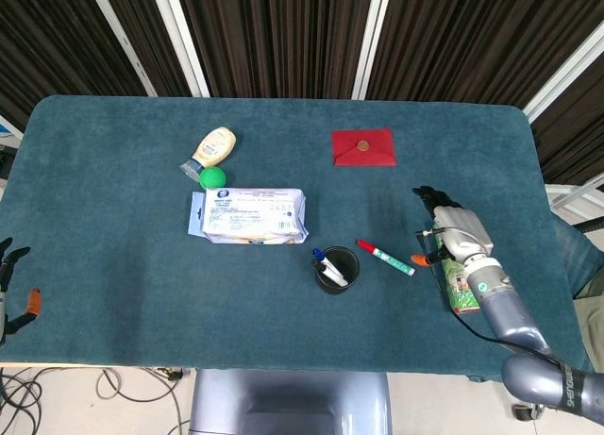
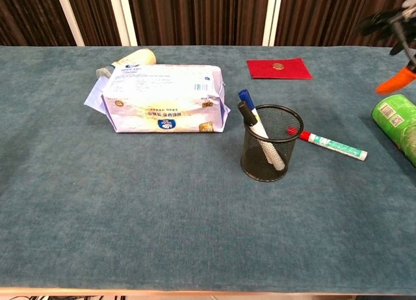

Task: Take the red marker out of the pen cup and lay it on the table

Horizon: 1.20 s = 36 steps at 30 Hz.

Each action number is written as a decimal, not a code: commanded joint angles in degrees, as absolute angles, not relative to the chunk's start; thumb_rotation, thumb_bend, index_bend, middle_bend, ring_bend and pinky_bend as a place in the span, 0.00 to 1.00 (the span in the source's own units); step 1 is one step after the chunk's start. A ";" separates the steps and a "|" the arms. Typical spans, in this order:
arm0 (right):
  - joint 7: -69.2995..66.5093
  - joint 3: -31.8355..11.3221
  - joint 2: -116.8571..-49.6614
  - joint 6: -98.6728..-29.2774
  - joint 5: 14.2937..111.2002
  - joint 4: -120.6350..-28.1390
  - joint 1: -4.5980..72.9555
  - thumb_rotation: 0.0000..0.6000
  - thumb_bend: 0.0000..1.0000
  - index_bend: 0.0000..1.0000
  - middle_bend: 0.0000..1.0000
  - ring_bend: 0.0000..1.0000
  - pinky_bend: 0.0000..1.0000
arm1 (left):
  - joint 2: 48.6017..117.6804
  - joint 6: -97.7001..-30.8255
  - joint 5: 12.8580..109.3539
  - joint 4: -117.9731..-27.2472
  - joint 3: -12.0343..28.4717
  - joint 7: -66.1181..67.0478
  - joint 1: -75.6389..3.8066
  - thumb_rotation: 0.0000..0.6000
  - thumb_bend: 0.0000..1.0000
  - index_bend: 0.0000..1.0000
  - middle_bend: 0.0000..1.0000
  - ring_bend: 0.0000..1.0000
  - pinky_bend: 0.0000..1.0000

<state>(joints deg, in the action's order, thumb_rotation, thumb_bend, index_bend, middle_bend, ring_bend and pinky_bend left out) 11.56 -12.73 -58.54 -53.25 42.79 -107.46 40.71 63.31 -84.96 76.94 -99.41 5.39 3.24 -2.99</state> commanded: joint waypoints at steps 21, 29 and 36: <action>5.82 2.64 -69.83 -92.49 84.55 -94.65 9.76 1.00 0.18 0.00 0.00 0.00 0.16 | 63.37 -85.35 77.10 -99.42 5.37 3.53 -2.84 1.00 0.45 0.15 0.03 0.08 0.04; 5.51 1.79 -71.64 -94.19 85.30 -91.11 7.54 1.00 0.18 0.00 0.00 0.00 0.16 | 63.57 -85.31 77.10 -99.22 5.24 4.39 -2.89 1.00 0.45 0.15 0.03 0.08 0.04; 5.85 1.32 -71.49 -93.26 86.22 -91.32 7.23 1.00 0.18 0.00 0.00 0.00 0.16 | 63.69 -85.50 77.20 -99.10 5.26 4.50 -2.85 1.00 0.45 0.15 0.03 0.08 0.04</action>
<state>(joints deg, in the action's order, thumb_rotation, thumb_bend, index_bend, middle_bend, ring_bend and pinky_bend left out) 5.78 1.36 -71.50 -93.32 86.17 -91.28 7.25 63.69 -85.51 77.20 -99.10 5.26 4.49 -2.84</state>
